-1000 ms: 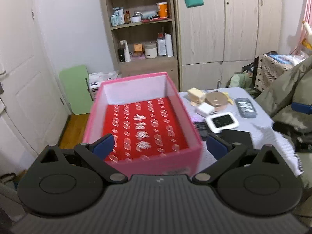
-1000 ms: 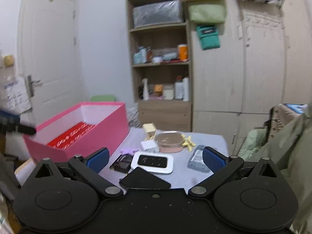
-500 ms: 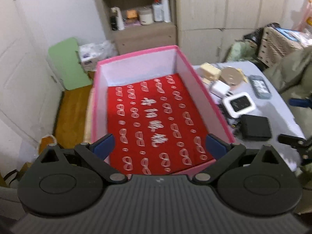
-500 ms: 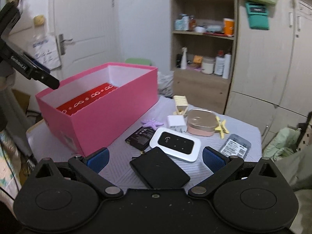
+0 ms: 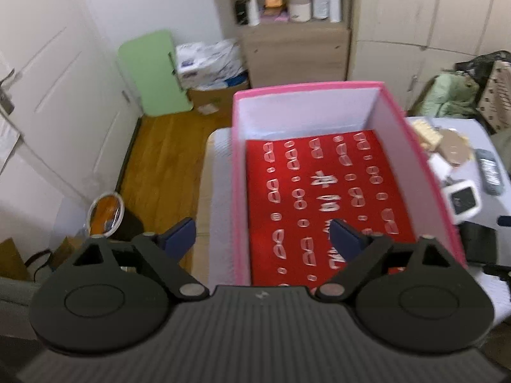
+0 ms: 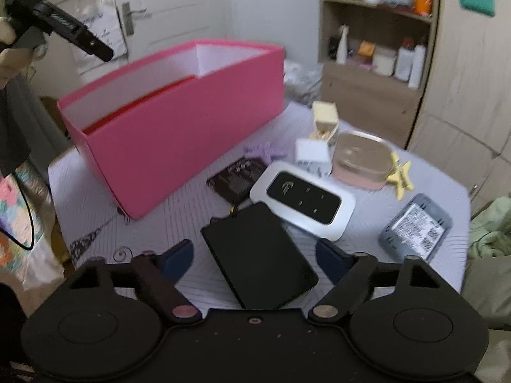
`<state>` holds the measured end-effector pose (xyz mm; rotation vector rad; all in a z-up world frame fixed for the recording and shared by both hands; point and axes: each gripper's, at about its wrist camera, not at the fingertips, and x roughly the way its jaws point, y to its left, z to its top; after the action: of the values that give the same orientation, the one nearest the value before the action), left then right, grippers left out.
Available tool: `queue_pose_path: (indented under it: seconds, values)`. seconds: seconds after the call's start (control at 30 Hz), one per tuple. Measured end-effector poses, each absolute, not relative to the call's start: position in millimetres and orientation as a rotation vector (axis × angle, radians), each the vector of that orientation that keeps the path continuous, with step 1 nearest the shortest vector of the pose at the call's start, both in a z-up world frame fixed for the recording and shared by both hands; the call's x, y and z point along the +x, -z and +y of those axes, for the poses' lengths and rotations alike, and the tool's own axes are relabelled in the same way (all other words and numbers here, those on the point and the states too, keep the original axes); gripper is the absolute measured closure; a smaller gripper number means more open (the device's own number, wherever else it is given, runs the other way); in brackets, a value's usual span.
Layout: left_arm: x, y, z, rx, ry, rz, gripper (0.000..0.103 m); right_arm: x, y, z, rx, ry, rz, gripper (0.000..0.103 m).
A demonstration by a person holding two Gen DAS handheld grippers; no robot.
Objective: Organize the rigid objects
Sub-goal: 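Reach the right gripper to the black power bank and grasp it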
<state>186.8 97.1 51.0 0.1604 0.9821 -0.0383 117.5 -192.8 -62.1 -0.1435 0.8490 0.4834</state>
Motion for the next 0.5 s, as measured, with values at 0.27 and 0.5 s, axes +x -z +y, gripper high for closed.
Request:
queue_pose_path:
  seconds: [0.27, 0.5]
  values:
    - [225.2, -10.7, 118.1, 0.088, 0.033, 1.085, 0.047, 127.1, 61.6, -193.4, -0.218, -0.538, 0.892, 0.023]
    - [252.1, -4.5, 117.9, 0.115, 0.109, 1.097, 0.049, 135.1, 70.4, -179.2, -0.275, -0.556, 0.946, 0.025]
